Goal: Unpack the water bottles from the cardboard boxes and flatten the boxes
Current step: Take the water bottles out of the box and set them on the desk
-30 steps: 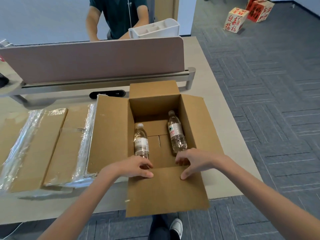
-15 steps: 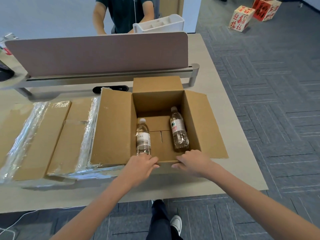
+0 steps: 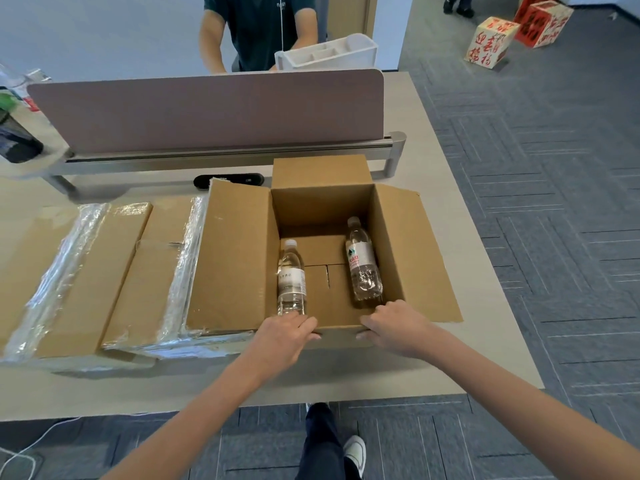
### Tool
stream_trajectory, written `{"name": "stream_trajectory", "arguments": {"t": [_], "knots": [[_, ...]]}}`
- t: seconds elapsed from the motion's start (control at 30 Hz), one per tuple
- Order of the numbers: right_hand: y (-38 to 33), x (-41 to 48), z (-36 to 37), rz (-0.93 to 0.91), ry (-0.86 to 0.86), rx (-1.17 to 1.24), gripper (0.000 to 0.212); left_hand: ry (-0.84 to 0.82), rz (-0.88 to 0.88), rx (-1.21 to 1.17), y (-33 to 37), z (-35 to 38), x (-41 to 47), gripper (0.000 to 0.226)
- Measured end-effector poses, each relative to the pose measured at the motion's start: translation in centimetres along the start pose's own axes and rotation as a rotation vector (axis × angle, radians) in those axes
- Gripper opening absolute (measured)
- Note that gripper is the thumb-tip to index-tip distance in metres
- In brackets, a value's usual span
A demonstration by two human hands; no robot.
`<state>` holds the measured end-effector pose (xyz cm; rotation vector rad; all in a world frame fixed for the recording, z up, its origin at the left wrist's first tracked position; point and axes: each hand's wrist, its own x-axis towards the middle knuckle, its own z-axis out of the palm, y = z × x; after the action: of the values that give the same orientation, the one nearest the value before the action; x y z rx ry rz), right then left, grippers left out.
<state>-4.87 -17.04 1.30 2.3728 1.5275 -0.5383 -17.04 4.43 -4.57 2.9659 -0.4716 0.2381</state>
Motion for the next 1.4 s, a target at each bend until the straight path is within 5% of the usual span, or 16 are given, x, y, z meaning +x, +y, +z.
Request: {"name": "stream_trajectory", "arguments": {"t": [0.2, 0.37, 0.5, 0.8, 0.97, 1.13, 1.4], "knots": [[1.1, -0.8, 0.4, 0.007, -0.044, 0.024, 0.035, -0.117, 0.052, -0.003, -1.3, 0.0, -0.7, 0.016], [1.0, -0.7, 0.3, 0.024, -0.064, 0.027, 0.036, -0.202, 0.002, -0.087, -1.4, 0.4, -0.8, 0.048], [1.0, -0.8, 0.3, 0.042, -0.081, 0.066, 0.039, -0.174, 0.084, -0.06, -2.0, -0.2, -0.6, 0.01], [1.9, -1.2, -1.3, 0.18, -0.097, 0.533, 0.045, -0.227, 0.077, -0.046, -2.1, -1.7, 0.8, 0.087], [2.4, 0.9, -1.5, 0.286, 0.011, 0.573, 0.042, -0.174, -0.013, -0.065, -1.9, -1.9, 2.5, 0.074], [2.7, 3.7, -1.5, 0.421, 0.066, 0.67, 0.05, -0.283, -0.328, -0.021, -2.3, -1.7, 5.2, 0.037], [2.3, 8.6, -0.5, 0.768, 0.117, 0.864, 0.059, -0.322, -1.039, -0.423, -2.3, 2.4, 9.3, 0.075]]}}
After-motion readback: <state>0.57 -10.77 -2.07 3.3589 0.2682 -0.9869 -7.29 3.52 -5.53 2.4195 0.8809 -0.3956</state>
